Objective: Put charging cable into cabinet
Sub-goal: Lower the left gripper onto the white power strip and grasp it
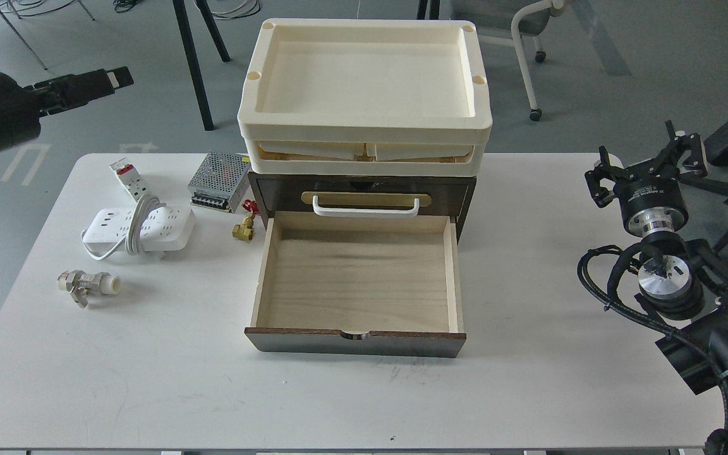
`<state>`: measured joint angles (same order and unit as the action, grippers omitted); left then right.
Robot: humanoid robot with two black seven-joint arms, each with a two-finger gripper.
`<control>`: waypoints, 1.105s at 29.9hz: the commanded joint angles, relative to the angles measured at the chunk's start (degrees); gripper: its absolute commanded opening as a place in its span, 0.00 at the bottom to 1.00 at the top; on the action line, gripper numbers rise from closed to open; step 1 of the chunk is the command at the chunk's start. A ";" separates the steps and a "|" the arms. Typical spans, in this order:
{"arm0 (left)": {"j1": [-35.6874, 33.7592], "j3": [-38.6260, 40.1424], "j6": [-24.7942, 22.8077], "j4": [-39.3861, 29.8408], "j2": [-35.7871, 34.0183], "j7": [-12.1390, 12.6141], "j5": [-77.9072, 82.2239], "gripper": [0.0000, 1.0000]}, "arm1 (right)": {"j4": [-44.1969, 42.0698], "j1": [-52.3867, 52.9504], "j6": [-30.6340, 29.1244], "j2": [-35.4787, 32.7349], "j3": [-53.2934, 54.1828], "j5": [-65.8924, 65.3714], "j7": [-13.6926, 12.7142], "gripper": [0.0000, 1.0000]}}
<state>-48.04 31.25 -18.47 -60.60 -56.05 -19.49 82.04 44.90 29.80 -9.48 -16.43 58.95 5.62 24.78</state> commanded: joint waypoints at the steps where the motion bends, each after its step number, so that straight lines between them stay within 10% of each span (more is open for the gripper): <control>1: 1.45 -6.44 8.86 0.92 0.32 -0.02 7.33 0.89 | -0.07 0.09 0.07 -0.01 -0.76 0.00 0.09 1.00; 23: 1.63 -22.90 17.06 32.37 22.38 1.03 11.38 0.85 | -0.07 0.09 0.07 0.17 -1.03 0.00 0.09 1.00; 33: 1.72 -23.34 18.47 45.12 30.29 -2.48 11.38 0.84 | -0.07 0.09 0.07 0.17 -1.11 0.00 0.09 1.00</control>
<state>-46.42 7.95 -0.14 -18.33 -27.55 -21.23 93.37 44.82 29.89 -9.40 -16.26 57.84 5.62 24.90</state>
